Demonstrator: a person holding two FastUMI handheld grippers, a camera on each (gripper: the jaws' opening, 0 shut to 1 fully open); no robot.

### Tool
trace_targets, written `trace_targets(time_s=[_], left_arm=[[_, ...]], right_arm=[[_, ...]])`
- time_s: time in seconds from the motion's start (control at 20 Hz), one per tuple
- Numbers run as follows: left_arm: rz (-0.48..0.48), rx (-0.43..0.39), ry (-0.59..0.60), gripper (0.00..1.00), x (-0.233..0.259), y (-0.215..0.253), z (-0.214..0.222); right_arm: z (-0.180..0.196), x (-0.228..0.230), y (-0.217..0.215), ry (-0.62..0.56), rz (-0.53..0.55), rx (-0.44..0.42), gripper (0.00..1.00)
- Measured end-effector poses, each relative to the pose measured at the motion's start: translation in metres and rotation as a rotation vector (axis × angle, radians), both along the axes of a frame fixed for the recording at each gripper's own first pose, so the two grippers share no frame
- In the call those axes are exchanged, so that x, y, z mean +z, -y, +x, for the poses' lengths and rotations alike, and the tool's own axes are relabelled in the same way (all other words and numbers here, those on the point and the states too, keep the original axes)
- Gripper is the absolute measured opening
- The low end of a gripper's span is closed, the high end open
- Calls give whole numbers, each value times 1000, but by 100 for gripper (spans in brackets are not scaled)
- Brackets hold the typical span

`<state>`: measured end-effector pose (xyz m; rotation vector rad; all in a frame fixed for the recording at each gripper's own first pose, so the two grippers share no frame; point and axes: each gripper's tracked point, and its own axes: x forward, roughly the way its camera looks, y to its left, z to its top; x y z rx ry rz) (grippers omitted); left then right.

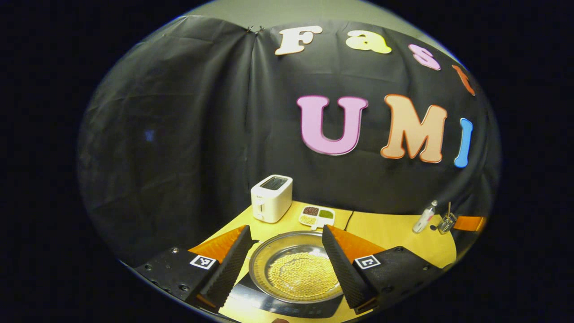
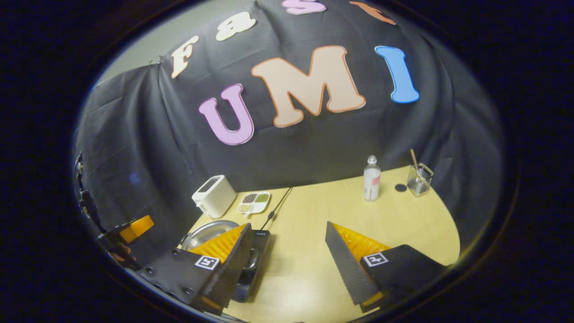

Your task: First push the handle of the pot to place it horizontally, then grasp the pot with both hands and set it on the induction cooktop.

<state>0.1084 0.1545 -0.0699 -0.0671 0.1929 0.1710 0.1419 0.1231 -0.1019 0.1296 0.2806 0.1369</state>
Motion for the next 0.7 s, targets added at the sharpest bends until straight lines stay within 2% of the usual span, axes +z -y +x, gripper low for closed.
trace_targets(time_s=[0.1, 0.15, 0.2, 0.25, 0.3, 0.45, 0.5, 0.55, 0.6, 0.7], left_arm=[[38, -5, 53, 96, 22, 25, -10], [48, -14, 81, 96, 33, 39, -15], [52, -24, 111, 96, 43, 53, -20], [52, -39, 137, 96, 52, 67, -24], [58, -56, 161, 96, 57, 82, -28], [77, -93, 188, 93, 59, 115, -35], [67, -107, 198, 93, 59, 129, -37], [52, -120, 207, 93, 60, 141, -39], [36, -126, 214, 93, 60, 150, -42], [11, -130, 229, 93, 59, 161, -46]], right_arm=[[-9, 19, 23, 48, -19, -10, 99], [-15, 29, 32, 71, -20, -16, 92], [-21, 39, 42, 98, -18, -24, 99], [-26, 52, 53, 126, -15, -33, 92], [-32, 61, 62, 151, -16, -42, 99], [-52, 77, 94, 206, -33, -80, 99], [-58, 80, 103, 220, -38, -94, 92], [-65, 82, 113, 231, -42, -107, 99], [-71, 83, 121, 240, -47, -117, 92], [-80, 83, 133, 260, -48, -132, 92]])
